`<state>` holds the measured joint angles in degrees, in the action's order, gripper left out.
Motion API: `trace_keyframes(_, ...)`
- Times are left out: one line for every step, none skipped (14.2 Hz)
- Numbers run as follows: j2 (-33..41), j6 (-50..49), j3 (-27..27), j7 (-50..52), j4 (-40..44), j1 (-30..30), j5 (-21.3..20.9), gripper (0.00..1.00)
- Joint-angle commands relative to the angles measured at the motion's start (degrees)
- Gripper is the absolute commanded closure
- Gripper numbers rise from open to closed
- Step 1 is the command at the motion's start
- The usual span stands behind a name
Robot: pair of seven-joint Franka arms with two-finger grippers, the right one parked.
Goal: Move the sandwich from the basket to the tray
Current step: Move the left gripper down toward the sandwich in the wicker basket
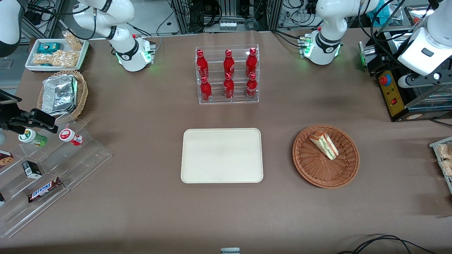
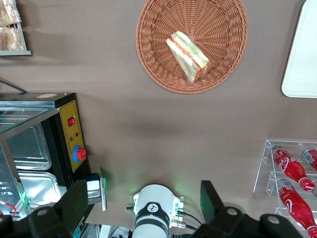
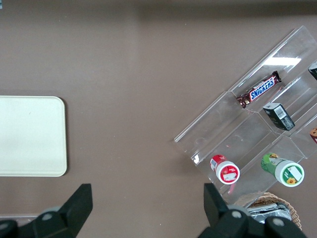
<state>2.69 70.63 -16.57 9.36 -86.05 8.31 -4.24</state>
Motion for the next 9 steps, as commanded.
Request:
trace_keyframes(0.2, 0.0, 0.4, 0.2, 0.4, 0.0, 0.7, 0.00)
trace_keyframes(0.0, 0.1, 0.5, 0.6, 0.5, 0.0, 0.6, 0.00)
trace_keyframes(0.0, 0.1, 0.4, 0.7, 0.4, 0.1, 0.5, 0.00)
trace_keyframes(-0.2, -0.2, 0.4, 0.7, 0.4, 0.1, 0.0, 0.00)
trace_keyframes(-0.8, -0.6, 0.5, 0.6, -0.4, 0.1, -0.2, 0.00)
trace_keyframes(-2.8, -1.1, 0.5, 0.8, -1.4, 0.5, -0.2, 0.00)
trace_keyframes(-4.6, -1.5, 0.5, 0.9, -1.8, 2.4, -0.2, 0.00)
trace_keyframes(-7.6, -1.6, 0.5, 1.0, -1.8, 3.5, -0.1, 0.00)
trace_keyframes(-9.4, -1.1, 0.5, 1.4, -1.8, 4.4, 0.5, 0.00)
